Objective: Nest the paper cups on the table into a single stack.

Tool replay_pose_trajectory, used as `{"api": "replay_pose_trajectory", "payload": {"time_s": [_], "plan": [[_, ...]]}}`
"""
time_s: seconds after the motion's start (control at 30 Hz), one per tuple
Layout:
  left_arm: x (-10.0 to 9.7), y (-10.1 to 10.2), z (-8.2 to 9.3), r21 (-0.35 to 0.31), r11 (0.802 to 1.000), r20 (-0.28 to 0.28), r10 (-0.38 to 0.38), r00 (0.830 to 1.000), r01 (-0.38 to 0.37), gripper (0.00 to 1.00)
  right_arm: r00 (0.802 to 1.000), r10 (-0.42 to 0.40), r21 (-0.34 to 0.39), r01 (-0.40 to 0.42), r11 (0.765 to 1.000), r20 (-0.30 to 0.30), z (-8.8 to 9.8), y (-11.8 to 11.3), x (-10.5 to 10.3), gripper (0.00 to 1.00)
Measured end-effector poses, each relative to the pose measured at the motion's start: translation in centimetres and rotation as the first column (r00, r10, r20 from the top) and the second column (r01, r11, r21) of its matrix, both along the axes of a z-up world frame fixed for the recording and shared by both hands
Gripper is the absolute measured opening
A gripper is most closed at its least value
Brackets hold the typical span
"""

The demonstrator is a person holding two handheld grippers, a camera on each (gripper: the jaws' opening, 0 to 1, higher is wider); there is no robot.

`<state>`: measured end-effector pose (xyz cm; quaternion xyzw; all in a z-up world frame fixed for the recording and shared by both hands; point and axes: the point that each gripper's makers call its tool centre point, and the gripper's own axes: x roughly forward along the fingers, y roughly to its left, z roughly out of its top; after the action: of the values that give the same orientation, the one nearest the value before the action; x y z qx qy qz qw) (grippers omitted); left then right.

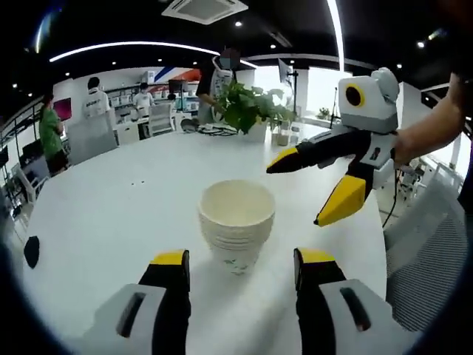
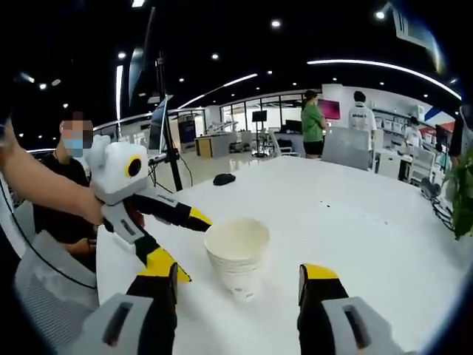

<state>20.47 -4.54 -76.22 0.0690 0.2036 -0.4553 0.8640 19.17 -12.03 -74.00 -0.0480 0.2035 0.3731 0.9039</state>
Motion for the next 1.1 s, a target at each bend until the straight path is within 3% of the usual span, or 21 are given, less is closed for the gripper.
{"api": "replay_pose_trajectory", "payload": {"time_s": [0.3, 0.47, 0.67, 0.83, 1.1], "plan": [[-2.4, 2.9, 1.6, -0.076, 0.992, 0.023, 0.106, 0.994, -0.104, 0.66, 0.995, -0.058, -0.027, 0.061, 0.998, 0.083, 0.5, -3.1, -2.7, 0.80], [-3.9, 4.5, 2.2, -0.074, 0.986, 0.079, 0.157, 0.984, -0.152, 0.69, 0.988, -0.111, -0.004, 0.112, 0.994, 0.106, 0.7, -4.7, -4.2, 0.88], [-5.4, 5.4, 3.0, -0.092, 0.977, 0.083, 0.200, 0.976, -0.192, 0.73, 0.987, -0.113, -0.026, 0.117, 0.993, 0.114, 0.1, -5.4, -5.9, 0.92], [-6.3, 6.0, 3.6, -0.097, 0.974, 0.136, 0.215, 0.967, -0.203, 0.80, 0.987, -0.126, -0.009, 0.128, 0.992, 0.101, -0.3, -5.8, -6.9, 0.97], [-7.7, 5.8, 3.3, -0.135, 0.964, 0.098, 0.242, 0.965, -0.228, 0.87, 0.985, -0.145, 0.009, 0.145, 0.989, 0.088, -0.9, -6.5, -8.1, 1.00]]}}
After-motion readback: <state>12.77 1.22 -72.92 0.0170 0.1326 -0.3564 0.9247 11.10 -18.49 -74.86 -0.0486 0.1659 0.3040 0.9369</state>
